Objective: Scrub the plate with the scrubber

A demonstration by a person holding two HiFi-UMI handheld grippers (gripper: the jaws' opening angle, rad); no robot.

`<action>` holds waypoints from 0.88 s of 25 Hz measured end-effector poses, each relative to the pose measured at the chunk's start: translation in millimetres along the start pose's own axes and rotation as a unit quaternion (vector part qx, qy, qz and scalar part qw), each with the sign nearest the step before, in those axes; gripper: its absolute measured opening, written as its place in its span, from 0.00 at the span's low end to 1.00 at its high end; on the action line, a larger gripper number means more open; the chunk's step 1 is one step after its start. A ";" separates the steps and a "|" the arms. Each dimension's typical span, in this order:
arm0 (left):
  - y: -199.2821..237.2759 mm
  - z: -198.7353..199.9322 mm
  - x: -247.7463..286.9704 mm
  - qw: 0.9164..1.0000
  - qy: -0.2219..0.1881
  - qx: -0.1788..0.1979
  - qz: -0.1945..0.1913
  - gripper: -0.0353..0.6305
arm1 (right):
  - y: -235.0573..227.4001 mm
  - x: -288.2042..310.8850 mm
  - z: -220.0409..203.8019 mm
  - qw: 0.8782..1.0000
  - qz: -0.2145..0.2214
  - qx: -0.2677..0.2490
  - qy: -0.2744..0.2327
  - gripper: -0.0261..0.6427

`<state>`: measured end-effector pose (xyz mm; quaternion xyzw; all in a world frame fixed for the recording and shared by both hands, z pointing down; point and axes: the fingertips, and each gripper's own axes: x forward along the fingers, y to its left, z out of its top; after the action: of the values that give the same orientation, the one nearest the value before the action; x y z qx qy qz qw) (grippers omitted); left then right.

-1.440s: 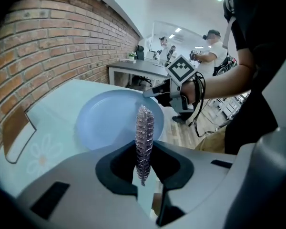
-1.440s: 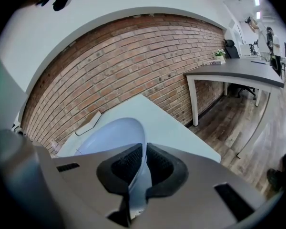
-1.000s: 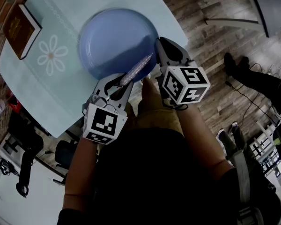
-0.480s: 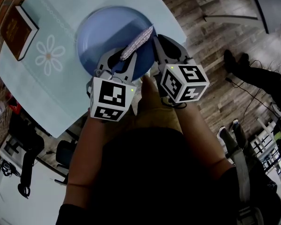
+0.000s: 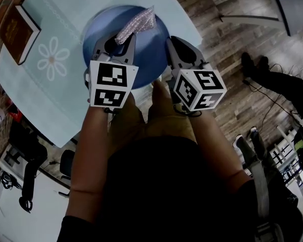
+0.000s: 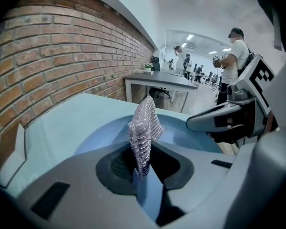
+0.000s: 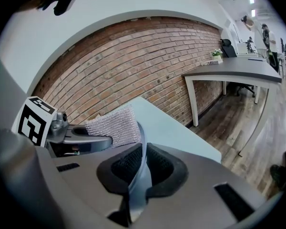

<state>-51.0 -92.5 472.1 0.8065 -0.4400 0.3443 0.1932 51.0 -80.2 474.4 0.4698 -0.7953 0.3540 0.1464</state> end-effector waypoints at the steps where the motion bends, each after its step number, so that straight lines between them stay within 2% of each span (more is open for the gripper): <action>1: 7.1 0.5 0.8 1.000 0.002 -0.002 0.008 0.18 | 0.0 0.4 0.2 1.000 0.000 0.000 -0.001 0.12; 4: 32.0 2.1 1.9 0.999 0.010 -0.004 0.034 0.18 | 1.8 3.3 0.3 1.000 -0.002 0.001 -0.003 0.12; 10: 67.1 -0.8 -6.7 0.996 0.031 0.016 0.084 0.18 | 1.8 2.0 -1.6 1.000 -0.003 -0.002 -0.002 0.12; 16: 93.4 -18.2 -33.3 0.986 0.071 0.046 0.144 0.18 | 0.4 -0.9 -0.7 1.000 -0.008 -0.005 0.010 0.12; 22: 92.6 -36.9 -62.4 0.980 0.110 0.049 0.157 0.18 | 1.3 -0.8 0.0 1.000 -0.010 -0.016 0.014 0.12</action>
<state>-166.7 -83.6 453.0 0.6933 -0.5200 0.4778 0.1439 50.3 -79.3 473.4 0.4698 -0.7943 0.3463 0.1689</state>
